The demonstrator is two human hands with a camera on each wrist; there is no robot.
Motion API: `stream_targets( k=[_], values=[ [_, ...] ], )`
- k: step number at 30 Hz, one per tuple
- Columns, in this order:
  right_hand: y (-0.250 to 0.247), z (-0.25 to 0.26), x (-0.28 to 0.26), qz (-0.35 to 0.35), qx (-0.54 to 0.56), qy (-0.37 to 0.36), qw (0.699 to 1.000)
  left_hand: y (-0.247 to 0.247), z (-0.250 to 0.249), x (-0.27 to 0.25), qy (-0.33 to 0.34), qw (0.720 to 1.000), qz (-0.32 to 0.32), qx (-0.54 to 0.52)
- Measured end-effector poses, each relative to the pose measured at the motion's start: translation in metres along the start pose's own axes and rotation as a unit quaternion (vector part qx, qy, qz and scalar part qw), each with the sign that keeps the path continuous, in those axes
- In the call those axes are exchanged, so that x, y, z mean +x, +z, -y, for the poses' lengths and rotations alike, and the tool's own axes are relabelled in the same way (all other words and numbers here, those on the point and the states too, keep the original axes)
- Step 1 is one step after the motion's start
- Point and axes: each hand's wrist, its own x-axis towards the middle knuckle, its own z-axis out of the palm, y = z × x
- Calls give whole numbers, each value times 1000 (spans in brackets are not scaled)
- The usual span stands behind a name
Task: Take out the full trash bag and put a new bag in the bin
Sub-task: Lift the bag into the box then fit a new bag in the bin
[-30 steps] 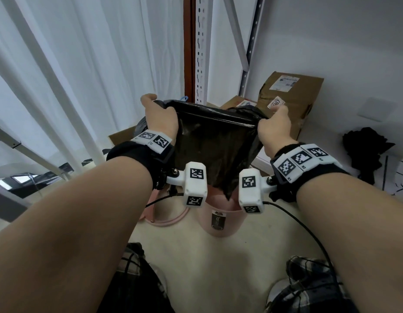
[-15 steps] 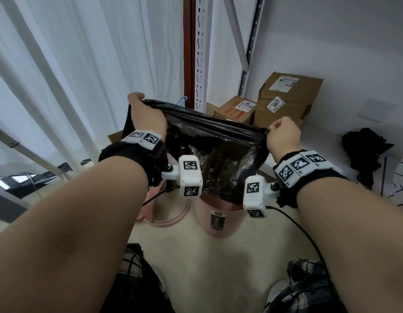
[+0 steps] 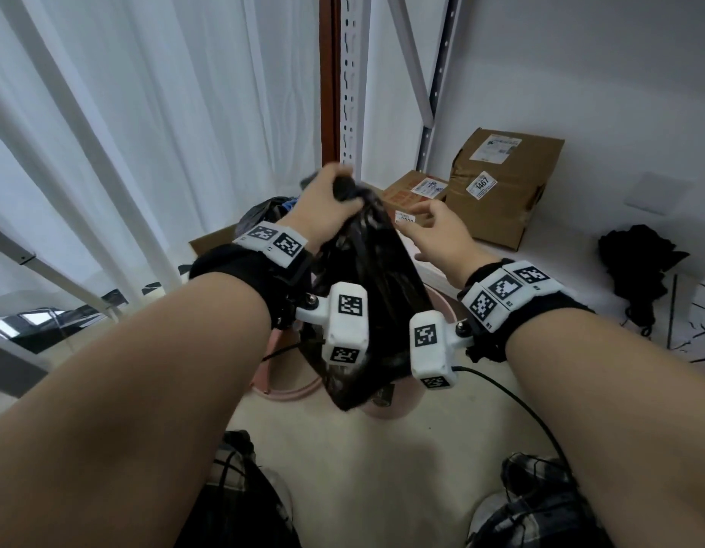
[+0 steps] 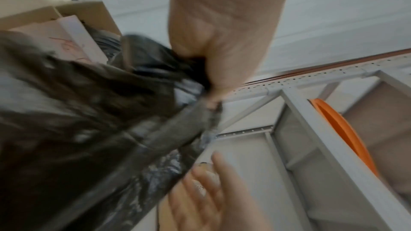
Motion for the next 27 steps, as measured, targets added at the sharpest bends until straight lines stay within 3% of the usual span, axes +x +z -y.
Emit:
stream_targets(
  k=[1, 2, 3, 4, 6, 8, 10, 14, 19, 23, 27],
  values=[
    [3, 5, -2, 7, 23, -5, 1000, 3, 2, -2, -36, 990, 40, 132],
    [6, 9, -5, 16, 37, -3, 999, 6, 6, -4, -78, 956, 82, 271],
    [9, 13, -8, 28, 48, 3, 998, 7, 9, -7, -100, 919, 104, 367],
    [12, 15, -10, 40, 57, 11, 998, 7, 9, -9, -92, 908, 100, 396],
    [17, 16, -12, 64, 83, 17, 994, 4, 7, -6, -47, 951, 59, 299],
    [19, 17, -13, 80, 106, 16, 991, 5, 3, -6, -21, 993, 41, 107],
    [20, 18, -13, 76, 129, 16, 989, 7, 0, -9, -30, 998, 60, -17],
    [15, 16, -10, 42, 134, 0, 990, 11, -9, -14, -50, 983, 93, -147],
    [7, 10, 1, -48, 47, -46, 997, 9, -9, -13, -42, 984, 95, -147],
    [-1, 6, 5, -126, -13, -56, 990, 8, -5, -10, -33, 993, 39, -106],
    [-4, 8, 4, -155, -50, -80, 983, 8, -2, -4, -26, 997, -11, -65]
  ],
)
